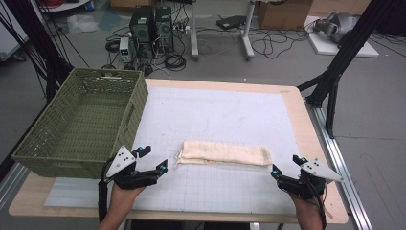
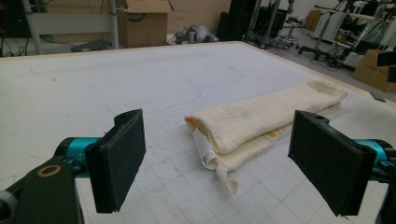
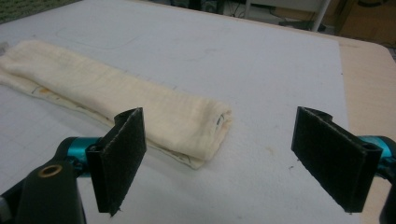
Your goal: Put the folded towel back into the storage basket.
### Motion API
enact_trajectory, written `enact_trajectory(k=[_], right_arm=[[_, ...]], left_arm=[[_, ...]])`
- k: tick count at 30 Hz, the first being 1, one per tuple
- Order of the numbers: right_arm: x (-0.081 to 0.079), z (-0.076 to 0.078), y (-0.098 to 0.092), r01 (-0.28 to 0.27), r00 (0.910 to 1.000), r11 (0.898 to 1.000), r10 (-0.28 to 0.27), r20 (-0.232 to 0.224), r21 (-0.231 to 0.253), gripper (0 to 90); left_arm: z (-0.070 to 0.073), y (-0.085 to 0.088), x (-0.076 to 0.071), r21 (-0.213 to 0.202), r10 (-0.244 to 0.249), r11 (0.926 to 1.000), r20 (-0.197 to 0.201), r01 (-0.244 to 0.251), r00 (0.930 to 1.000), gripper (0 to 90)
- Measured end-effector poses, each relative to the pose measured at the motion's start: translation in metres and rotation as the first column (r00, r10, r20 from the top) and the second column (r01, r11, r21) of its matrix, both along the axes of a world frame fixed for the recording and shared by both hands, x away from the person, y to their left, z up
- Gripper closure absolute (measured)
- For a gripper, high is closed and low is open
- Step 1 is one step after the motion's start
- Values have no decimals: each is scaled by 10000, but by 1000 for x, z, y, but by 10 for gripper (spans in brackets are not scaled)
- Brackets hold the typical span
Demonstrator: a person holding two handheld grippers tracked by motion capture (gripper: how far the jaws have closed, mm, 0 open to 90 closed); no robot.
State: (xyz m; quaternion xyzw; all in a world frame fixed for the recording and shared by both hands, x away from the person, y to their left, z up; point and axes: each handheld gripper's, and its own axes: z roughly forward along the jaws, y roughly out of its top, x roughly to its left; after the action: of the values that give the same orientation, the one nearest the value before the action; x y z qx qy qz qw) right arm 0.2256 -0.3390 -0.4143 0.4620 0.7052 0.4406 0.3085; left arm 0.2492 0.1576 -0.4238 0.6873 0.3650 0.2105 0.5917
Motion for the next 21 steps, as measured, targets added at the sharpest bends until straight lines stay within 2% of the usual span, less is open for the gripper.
enact_trajectory(k=[2, 7, 12, 15, 18, 21], right_arm=[[1, -1, 0, -63, 10000, 10000, 63, -15, -60, 165], [2, -3, -2, -111, 9998, 9998, 113, -159, 139, 165], [0, -3, -5, -45, 9998, 9996, 50, -169, 275, 165], [-3, -3, -5, -44, 9997, 9998, 48, -227, 194, 165], [-5, -2, -5, 25, 9998, 9997, -21, -191, 235, 165], [-5, -2, -6, 61, 9999, 9997, -58, -156, 244, 165]], left_arm=[[-1, -1, 1, -25, -112, 9999, -85, 111, 9999, 197], [-2, -2, 3, -67, -169, 9998, -238, 168, 9996, 196], [-1, -3, 1, -6, -262, 9997, -189, 262, 9995, 196], [1, -5, -1, 5, -332, 9994, -88, 332, 9994, 197], [1, -6, -1, 100, -631, 9979, -175, 632, 9979, 198], [1, -8, -1, 169, -649, 9977, -206, 652, 9977, 197]])
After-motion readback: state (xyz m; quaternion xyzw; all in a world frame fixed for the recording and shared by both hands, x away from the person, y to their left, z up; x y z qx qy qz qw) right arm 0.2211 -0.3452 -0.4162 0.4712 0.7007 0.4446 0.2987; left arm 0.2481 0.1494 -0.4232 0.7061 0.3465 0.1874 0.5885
